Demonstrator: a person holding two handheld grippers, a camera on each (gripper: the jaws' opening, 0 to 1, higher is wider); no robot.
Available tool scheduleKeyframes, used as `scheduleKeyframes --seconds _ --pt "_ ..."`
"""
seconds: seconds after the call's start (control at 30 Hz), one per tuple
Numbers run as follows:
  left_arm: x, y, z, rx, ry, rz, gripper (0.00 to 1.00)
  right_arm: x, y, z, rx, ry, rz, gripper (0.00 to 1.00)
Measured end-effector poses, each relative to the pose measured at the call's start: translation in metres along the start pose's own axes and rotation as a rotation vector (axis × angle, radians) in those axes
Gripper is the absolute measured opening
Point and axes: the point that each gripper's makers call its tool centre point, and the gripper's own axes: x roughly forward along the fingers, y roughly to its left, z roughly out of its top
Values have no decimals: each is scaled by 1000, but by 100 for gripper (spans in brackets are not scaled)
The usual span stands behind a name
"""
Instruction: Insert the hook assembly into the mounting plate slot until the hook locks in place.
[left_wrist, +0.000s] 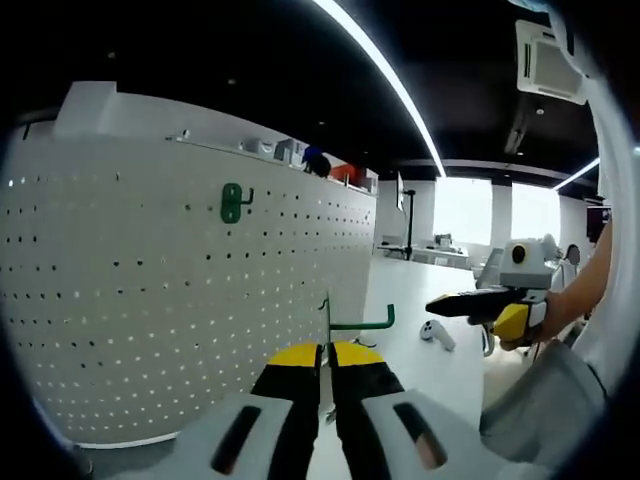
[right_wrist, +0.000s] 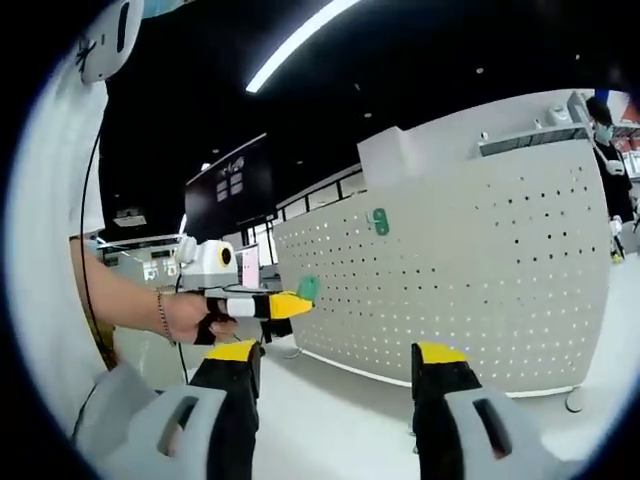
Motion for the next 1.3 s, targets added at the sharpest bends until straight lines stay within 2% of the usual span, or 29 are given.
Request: scheduleKeyframes --seconds 0.13,0.2,0.3,0.7,0.97,1.3 --pt "-1 0 1 -7 -7 6 3 9 5 4 8 -8 22 54" --pt "-1 0 0 -11 -8 9 3 14 7 10 55 -29 25 50" --pt "-1 -1 1 -14 -10 12 3 18 7 11 39 -26 26 46" --pt "3 -10 3 -11 -17 3 3 34 11 15 64 -22 44 49" --pt "4 -12 4 -12 -18 -1 3 50 18 15 50 -10 64 57" --pt "5 -15 7 -8 -25 -6 3 66 25 20 63 -23 84 56"
